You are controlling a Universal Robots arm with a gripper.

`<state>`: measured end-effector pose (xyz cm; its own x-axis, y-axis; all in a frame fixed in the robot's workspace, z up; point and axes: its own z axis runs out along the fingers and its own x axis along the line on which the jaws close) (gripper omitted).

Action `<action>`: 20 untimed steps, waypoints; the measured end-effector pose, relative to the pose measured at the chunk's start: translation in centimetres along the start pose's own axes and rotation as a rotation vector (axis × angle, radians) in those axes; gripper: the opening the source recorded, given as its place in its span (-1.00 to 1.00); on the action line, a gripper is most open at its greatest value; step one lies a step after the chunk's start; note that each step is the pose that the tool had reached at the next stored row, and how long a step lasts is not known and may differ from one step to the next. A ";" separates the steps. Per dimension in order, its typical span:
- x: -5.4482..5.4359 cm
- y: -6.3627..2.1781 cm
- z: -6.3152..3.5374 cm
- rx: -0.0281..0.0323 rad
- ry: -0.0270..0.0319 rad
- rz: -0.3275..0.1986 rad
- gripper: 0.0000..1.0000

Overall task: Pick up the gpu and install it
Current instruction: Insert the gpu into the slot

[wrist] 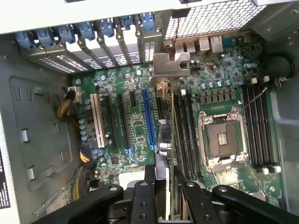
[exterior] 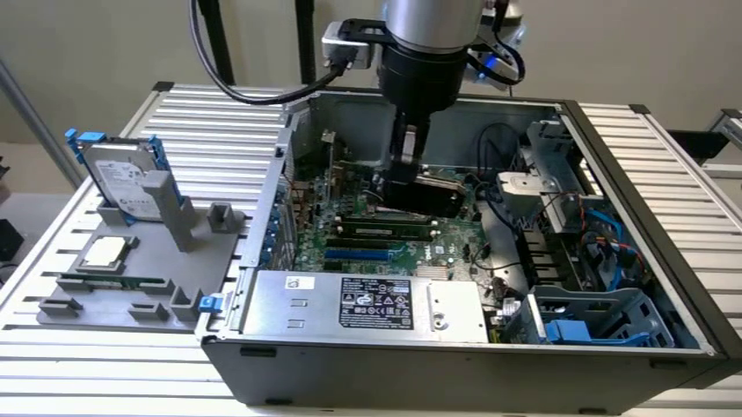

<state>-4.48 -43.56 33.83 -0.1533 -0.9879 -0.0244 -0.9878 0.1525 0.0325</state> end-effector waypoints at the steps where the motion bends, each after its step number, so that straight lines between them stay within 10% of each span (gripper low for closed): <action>1: 0.0 0.01 0.12 -0.0002 0.0004 -0.008 -1.00; 10: 0.4 1.72 1.37 0.0173 -0.0018 -0.027 -1.00; 20: 1.5 2.40 2.61 0.0179 -0.0019 -0.044 -1.00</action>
<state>-7.15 -44.58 31.26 -0.1100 -0.9936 -0.0273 -0.9939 0.1097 0.0135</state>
